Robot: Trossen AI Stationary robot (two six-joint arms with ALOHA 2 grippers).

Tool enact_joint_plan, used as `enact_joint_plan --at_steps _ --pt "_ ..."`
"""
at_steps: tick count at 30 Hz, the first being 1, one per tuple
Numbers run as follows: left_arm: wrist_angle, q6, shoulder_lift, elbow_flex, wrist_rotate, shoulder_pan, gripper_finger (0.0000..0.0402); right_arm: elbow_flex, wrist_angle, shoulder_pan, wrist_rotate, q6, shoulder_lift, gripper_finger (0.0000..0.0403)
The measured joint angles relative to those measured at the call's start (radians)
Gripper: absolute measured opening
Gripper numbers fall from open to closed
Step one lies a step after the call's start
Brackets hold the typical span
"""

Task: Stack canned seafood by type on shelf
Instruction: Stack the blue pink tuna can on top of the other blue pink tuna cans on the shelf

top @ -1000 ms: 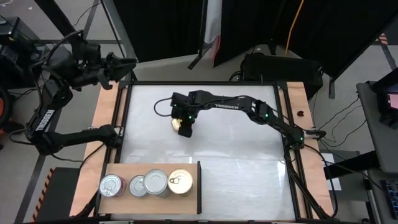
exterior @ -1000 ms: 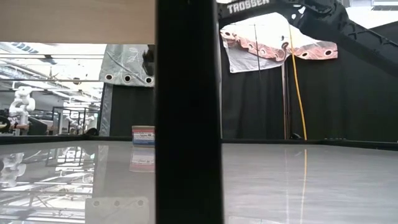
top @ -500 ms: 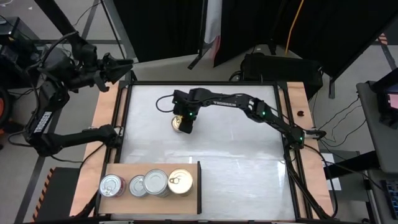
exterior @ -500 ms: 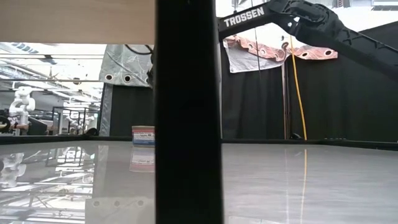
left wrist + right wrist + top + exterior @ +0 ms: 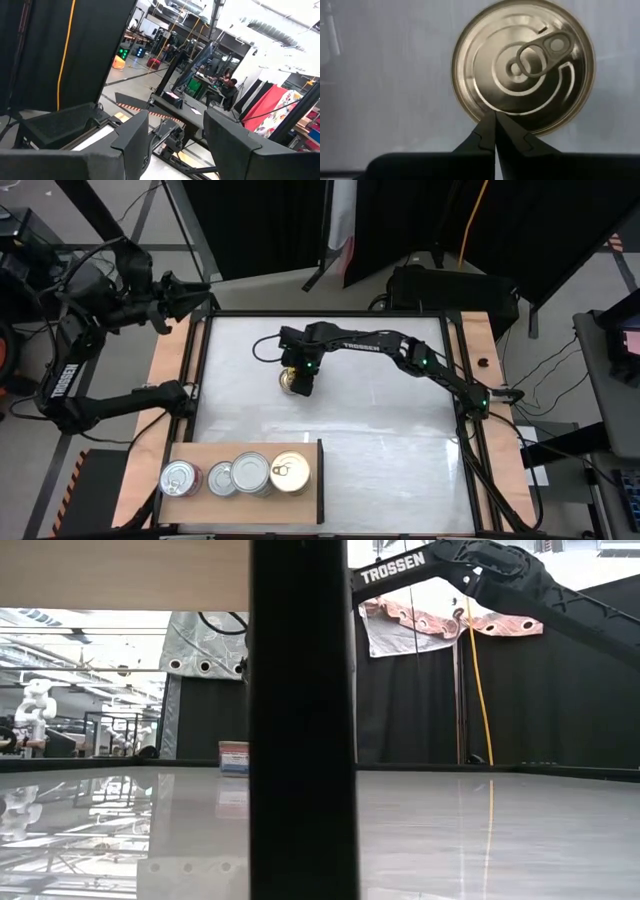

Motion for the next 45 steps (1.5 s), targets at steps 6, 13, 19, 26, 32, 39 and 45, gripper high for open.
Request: enact_joint_plan --at_steps 6,13,19,26,32,39,45 --pt "0.000 0.001 -0.007 0.000 0.000 0.000 0.0191 -0.005 -0.094 0.010 0.016 -0.022 0.003 0.0000" --pt "-0.005 0.019 -0.015 0.000 0.000 0.000 0.0191 -0.007 -0.149 0.044 0.038 -0.020 0.005 0.0000" --pt "-0.025 0.027 -0.018 0.000 0.000 0.000 0.0191 -0.009 -0.245 0.057 0.054 0.008 -0.048 0.0000" --pt "-0.024 0.027 -0.018 0.000 0.001 0.000 0.0191 -0.007 -0.346 0.081 0.065 0.257 -0.252 0.0000" --pt "-0.117 0.028 -0.017 0.000 0.016 0.000 0.0191 -0.003 -0.243 0.195 0.019 0.133 -0.352 0.0000" --pt "-0.234 0.023 0.000 0.000 0.090 -0.002 0.0191 -0.063 -0.009 0.273 -0.047 0.162 -0.299 0.0000" --pt "-0.452 0.030 -0.003 0.000 0.194 -0.011 0.0191 -0.093 0.014 0.250 -0.073 0.197 -0.302 0.0000"
